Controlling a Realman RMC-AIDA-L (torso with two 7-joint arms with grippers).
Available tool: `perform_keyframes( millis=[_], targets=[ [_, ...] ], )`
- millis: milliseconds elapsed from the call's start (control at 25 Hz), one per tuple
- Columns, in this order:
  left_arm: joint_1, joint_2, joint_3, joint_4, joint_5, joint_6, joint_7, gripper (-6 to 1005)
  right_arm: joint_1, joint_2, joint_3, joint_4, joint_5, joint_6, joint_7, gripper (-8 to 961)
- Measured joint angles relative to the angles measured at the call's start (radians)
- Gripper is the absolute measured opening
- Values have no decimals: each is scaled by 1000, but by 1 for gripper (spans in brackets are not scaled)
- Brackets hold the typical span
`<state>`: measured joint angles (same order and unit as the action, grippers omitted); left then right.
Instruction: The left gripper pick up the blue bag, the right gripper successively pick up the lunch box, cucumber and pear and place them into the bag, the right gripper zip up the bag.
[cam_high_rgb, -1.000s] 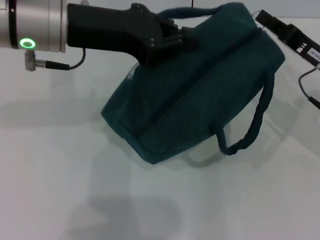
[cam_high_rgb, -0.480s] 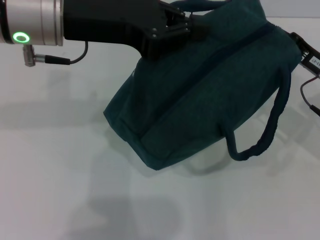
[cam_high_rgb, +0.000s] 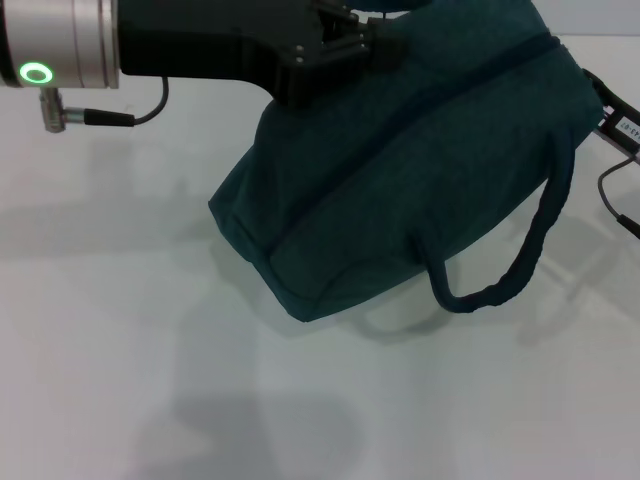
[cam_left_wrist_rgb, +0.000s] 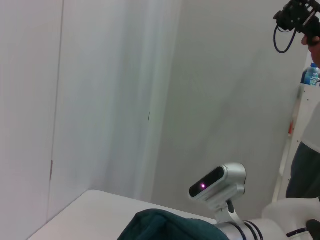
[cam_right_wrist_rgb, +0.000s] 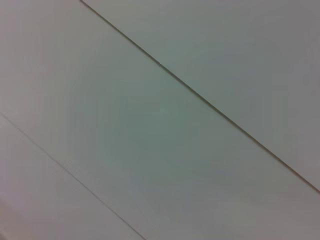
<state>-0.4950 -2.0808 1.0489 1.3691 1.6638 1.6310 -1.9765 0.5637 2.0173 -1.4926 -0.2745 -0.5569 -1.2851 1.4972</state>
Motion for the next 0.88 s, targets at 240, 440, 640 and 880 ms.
perform_keyframes(
  millis=[240,440,640,880],
  targets=[
    [7,-1,-3,-1,2,-22,0,55,-18,-10,6,0,0,-20,-2,233],
    [5,-1,-4,-20,3,-34,1,54,-66,-33,34,0,8,-70,-16,428],
    [2,-5,-1,-73,3,-82,2,54,-126,-62,87,0,7,-123,-35,699],
    [-12,-5,5,-161,2,-111,24,54,-165,-88,129,2,8,-127,-33,803]
  ],
)
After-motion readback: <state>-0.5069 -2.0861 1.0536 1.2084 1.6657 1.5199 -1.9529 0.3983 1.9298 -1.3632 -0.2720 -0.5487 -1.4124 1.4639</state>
